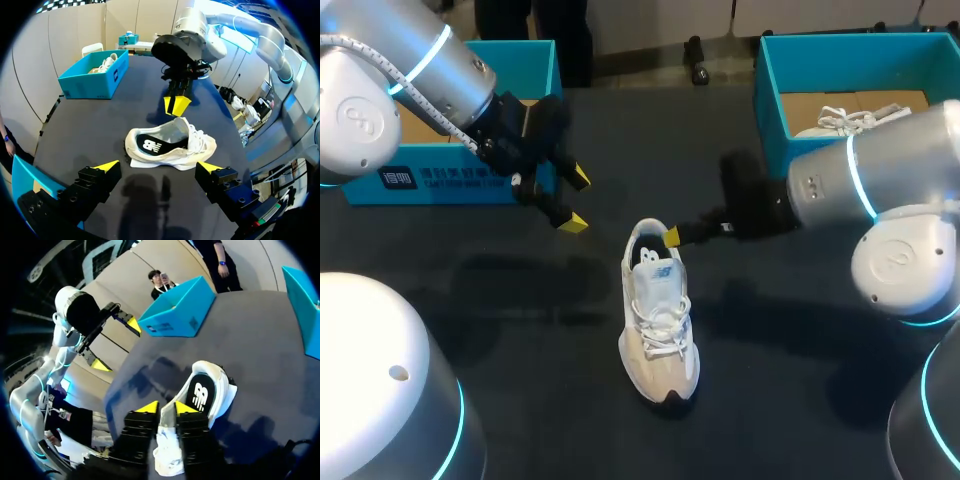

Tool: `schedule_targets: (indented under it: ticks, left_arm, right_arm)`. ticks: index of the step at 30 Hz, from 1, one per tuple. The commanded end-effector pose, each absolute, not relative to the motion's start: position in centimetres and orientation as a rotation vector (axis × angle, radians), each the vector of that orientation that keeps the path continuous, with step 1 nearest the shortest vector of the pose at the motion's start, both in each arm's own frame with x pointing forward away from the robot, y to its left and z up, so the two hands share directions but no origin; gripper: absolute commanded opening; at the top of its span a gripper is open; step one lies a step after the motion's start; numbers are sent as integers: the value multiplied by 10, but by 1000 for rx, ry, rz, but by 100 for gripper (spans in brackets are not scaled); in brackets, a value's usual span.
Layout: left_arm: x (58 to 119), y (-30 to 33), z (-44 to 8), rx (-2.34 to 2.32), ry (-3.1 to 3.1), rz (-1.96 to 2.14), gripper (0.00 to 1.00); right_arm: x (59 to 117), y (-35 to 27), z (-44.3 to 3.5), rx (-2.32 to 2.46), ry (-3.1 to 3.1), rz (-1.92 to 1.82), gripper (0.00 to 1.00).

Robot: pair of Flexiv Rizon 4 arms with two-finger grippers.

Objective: Take the shoe out of the shoebox, open the shoe tongue, remove and reinsert the insole, then place the shoe into the shoebox

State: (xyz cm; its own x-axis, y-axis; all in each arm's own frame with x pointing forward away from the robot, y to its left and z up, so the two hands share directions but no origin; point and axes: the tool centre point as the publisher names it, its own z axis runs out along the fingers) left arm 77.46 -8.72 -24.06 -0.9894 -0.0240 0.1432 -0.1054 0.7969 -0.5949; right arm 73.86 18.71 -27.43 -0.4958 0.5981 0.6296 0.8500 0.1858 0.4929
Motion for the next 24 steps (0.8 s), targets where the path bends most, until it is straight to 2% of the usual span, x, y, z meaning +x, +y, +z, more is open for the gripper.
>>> schedule_targets:
  ticks: [1,14,24]
  left_arm:
    - [774,-87,-241,103,-2856,954,100]
    - [774,-87,-241,103,-2856,954,100]
    - [786,-69,-215,128,-2851,895,100]
  right_arm:
    - [739,190,-269,-1489,-2256,-1135,0]
    - [739,190,-269,-1489,-2256,-1135,0]
    - [750,200,-265,-1757,-2337,-853,0]
